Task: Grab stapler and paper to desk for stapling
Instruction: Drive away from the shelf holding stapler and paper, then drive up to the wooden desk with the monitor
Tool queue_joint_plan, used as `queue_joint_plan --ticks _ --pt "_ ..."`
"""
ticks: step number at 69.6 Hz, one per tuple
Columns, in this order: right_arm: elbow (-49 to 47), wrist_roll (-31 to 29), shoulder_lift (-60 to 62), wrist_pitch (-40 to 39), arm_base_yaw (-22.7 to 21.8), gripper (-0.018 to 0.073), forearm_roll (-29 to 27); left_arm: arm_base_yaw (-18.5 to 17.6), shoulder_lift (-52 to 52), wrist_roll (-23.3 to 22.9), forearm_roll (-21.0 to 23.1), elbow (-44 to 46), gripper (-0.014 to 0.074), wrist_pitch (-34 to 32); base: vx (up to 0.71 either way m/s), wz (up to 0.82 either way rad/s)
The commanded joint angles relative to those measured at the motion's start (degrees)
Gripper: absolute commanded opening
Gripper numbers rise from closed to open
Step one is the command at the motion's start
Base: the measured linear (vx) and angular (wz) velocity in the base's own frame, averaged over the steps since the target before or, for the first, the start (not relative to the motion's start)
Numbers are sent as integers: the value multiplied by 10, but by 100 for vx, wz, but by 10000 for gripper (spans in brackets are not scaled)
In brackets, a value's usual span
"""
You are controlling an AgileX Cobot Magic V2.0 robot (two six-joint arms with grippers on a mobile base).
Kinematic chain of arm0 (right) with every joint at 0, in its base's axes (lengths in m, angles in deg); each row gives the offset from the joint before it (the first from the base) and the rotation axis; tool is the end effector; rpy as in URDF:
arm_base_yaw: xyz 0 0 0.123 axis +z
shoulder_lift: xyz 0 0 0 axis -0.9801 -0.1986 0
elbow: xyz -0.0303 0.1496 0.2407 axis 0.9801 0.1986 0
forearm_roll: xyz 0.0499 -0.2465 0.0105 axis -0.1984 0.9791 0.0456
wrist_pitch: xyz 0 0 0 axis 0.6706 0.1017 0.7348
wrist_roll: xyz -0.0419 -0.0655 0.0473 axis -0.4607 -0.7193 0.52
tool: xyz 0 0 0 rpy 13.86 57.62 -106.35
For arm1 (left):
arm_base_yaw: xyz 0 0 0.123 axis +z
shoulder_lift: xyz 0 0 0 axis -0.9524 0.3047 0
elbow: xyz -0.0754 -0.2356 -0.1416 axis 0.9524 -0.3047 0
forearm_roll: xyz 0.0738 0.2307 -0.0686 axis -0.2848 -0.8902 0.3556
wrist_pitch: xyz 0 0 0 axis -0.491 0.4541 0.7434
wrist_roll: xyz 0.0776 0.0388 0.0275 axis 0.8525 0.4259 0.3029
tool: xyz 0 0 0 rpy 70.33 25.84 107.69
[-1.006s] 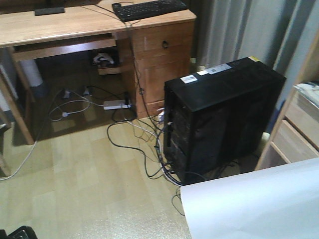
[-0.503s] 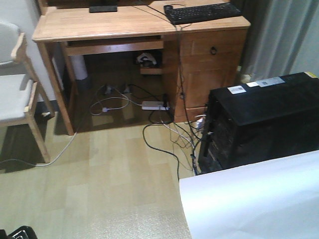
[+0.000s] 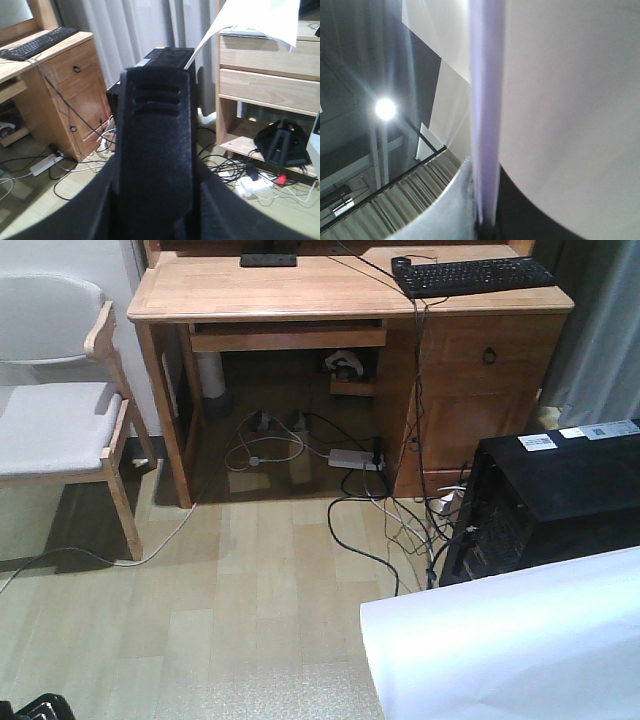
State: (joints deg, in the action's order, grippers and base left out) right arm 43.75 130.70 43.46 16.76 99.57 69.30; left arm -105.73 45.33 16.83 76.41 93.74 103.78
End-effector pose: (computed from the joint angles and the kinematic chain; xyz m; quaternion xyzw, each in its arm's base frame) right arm 0.0396 0.0372 0.2491 0.0757 0.4845 0.6186 0.6139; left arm 0.0041 -0.0336 0.3129 0.3774 0.6918 -0.2288 0.5715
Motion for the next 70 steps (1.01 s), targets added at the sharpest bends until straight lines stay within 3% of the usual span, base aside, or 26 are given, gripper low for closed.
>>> queue_joint_plan --ticks 1,70 --pt "3 -8 -7 -30 1 -10 -2 -2 5 1 19 16 -6 -65 7 10" --pt "3 -9 -7 -30 1 -10 -2 -2 5 1 19 16 -6 -65 13 0"
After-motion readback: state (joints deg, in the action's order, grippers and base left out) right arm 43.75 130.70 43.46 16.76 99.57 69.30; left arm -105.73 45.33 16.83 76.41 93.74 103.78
